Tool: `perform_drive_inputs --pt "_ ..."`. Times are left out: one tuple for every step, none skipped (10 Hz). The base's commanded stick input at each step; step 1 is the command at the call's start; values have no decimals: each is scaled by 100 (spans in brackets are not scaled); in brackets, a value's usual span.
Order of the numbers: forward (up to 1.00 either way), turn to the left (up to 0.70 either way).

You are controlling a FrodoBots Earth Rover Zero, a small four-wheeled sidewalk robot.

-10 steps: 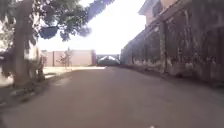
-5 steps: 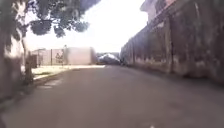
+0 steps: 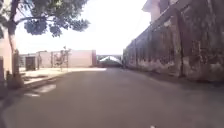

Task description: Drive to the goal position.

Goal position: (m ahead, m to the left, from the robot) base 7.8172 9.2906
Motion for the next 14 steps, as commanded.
perform_drive_inputs --pt "100 0" --pt "100 0" --pt "100 0" --pt "100 0" --pt "100 0" --pt "100 0" --pt "100 0" --pt "100 0" --pt "100 0" --pt "100 0" --pt "100 0" --pt "100 0" --pt "100 0" --pt "100 0"
